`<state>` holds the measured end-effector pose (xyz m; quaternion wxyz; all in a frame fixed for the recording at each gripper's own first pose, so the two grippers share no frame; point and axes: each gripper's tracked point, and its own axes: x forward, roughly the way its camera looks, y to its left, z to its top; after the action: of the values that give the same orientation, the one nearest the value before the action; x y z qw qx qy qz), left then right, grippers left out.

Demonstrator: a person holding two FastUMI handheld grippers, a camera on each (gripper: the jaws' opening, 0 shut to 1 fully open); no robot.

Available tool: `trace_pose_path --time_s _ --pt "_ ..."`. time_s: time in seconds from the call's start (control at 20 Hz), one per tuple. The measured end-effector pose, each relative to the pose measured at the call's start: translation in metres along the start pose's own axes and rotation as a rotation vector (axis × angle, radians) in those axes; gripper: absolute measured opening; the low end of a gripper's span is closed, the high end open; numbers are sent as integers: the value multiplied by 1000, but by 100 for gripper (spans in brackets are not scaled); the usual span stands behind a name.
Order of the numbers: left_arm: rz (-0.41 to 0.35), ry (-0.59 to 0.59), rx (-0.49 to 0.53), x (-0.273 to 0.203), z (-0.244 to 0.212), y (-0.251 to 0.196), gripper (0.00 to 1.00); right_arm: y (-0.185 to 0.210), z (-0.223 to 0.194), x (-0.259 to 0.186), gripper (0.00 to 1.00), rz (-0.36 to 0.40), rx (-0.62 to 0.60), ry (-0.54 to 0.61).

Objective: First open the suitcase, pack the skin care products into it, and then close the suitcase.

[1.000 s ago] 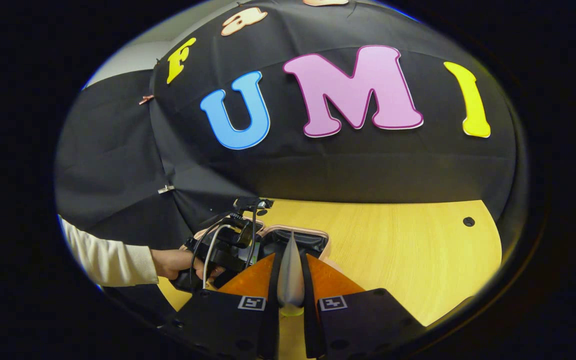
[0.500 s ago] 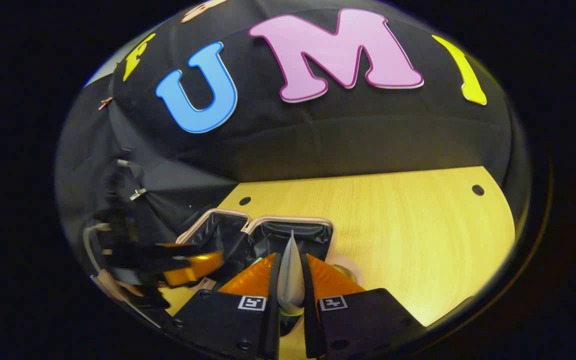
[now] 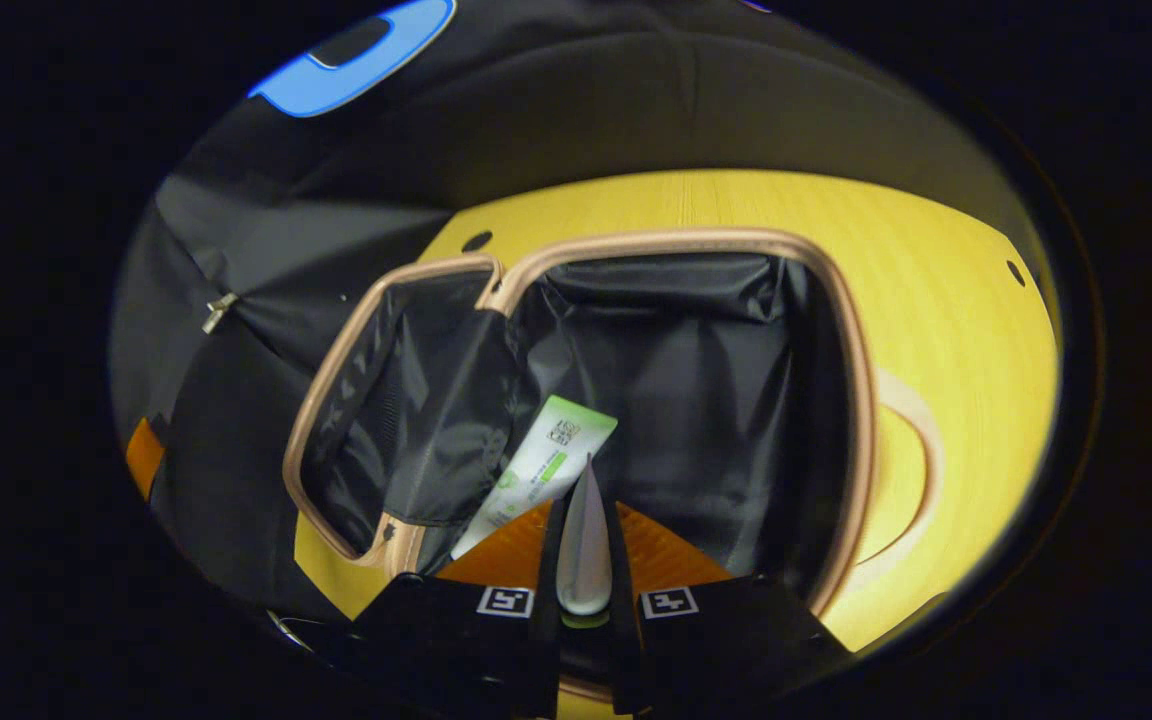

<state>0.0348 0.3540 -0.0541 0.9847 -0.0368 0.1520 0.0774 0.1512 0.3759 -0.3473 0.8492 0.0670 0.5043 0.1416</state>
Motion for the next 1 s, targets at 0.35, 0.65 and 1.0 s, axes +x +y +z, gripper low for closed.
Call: trace_pose_path --time_s 0.35,0.65,1.0 --pt "119 44 -68 15 -37 76 97 -9 -6 -8 68 -94 -30 4" --pt "194 48 -101 91 -51 152 96 -4 28 -88 98 -59 -65 -238" --pt "89 218 -236 207 -82 198 96 -78 11 -177 97 -194 -140 -395"
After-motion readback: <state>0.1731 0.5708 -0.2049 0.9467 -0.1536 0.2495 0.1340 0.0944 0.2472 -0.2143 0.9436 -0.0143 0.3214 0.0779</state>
